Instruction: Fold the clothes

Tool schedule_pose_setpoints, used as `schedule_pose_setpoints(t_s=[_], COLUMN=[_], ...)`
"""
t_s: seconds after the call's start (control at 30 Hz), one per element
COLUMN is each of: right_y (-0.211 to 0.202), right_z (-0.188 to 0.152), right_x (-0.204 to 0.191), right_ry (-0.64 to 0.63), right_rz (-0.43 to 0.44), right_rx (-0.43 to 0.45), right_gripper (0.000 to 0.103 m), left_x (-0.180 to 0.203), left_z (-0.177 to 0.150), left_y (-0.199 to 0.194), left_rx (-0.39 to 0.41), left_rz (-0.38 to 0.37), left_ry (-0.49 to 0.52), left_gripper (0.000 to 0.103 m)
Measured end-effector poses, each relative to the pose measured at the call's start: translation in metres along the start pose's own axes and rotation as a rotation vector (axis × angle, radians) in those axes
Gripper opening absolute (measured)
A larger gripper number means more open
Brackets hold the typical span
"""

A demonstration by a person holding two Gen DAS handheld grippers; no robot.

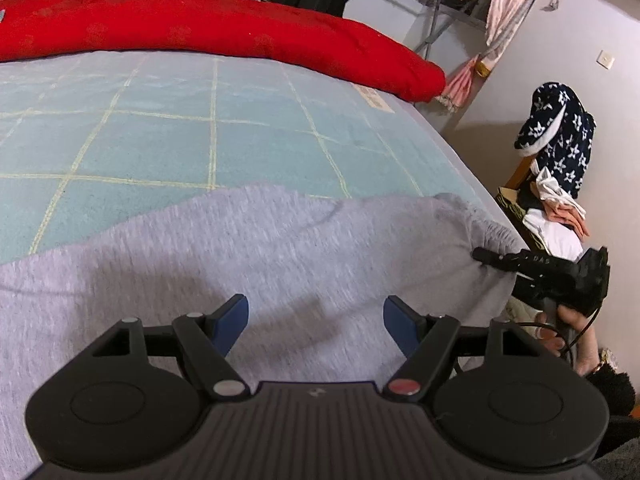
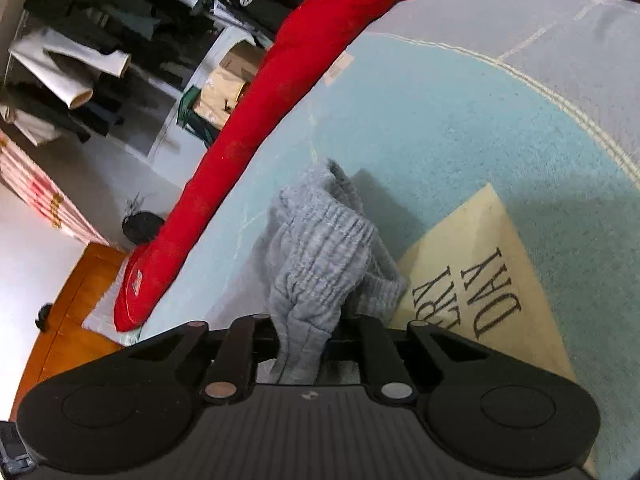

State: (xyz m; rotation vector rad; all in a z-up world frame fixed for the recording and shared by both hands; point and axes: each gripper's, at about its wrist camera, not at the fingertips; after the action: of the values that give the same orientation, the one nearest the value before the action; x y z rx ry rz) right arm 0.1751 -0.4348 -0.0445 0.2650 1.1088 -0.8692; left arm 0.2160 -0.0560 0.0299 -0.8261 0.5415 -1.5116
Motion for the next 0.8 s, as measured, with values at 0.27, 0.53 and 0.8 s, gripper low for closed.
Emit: schedule_pose_setpoints(t_s=[0.27, 0.53, 0.8], right_y=[-0.036, -0.042, -0.005], right_z=[-0.03, -0.062, -0.06], right_x=[-0.019, -0.043, -0.123], right_ry=[-0.008, -0.016, -0.362], right_rz=[-0.072, -0.045, 0.033], right_rx=[-0.017, -0.114, -0.282], right_gripper=[0.037, 0.044, 0.049], left_x=[-0.011, -0.011, -0.032], left_z=[-0.035, -0.068, -0.05], left_y=[0.019, 0.007, -0.019], left_rx=[-0.163, -0.251, -0.026], left_rz=[0.018, -0.133, -0.078], left_ry=[0.004, 0.033, 0.008], left_gripper=[0.074, 0.074, 0.074])
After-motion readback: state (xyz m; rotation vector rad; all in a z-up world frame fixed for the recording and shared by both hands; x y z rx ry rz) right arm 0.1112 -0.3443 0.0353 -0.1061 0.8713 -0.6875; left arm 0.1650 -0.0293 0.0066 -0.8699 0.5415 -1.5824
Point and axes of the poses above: each gripper's, at about its wrist camera, not at the fingertips, and y roughly the way its jaws point, x to its right, z to its top, and after that the axes turned 14 degrees about z, right-handed
